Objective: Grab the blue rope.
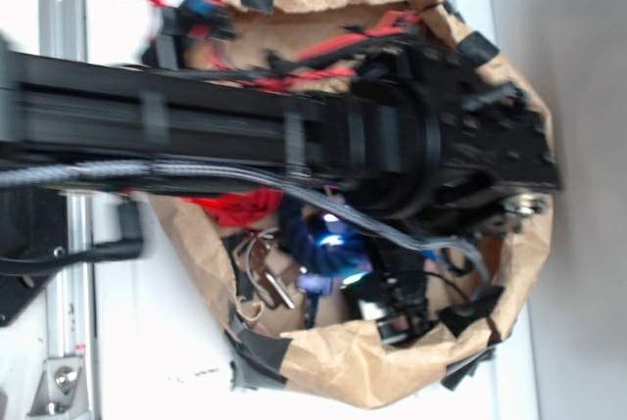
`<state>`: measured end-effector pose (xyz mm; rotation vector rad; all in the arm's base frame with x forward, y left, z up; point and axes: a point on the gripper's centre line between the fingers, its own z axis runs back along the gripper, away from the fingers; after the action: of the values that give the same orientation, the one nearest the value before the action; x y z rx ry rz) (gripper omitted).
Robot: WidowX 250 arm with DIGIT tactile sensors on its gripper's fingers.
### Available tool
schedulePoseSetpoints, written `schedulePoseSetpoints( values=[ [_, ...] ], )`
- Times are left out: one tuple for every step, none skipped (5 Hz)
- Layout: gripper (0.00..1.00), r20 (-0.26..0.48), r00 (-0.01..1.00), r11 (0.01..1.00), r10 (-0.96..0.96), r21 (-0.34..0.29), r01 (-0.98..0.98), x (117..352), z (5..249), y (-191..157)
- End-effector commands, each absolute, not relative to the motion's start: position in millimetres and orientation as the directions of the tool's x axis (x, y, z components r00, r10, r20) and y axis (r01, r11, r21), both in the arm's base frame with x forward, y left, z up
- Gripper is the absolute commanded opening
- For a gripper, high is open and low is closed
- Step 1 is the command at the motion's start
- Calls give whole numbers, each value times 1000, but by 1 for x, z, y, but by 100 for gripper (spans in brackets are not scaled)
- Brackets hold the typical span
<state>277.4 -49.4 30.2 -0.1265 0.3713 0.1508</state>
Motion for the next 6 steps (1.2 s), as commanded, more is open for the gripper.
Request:
schedulePoseSetpoints(
  values=[
    [0, -297, 947, 987, 121, -65, -147, 265, 61, -74],
    [0, -257, 960, 987, 113, -83, -138, 257, 70, -81],
    [0, -193, 976, 989, 101, -88, -120, 253, 82, -83],
    [0, -119, 988, 991, 104, -75, -113, 252, 97, -75],
    [0, -9, 999, 997, 49, -54, -49, 247, 129, -58],
    [100, 192, 980, 994, -57, 105, 37, 215, 176, -44]
  ],
)
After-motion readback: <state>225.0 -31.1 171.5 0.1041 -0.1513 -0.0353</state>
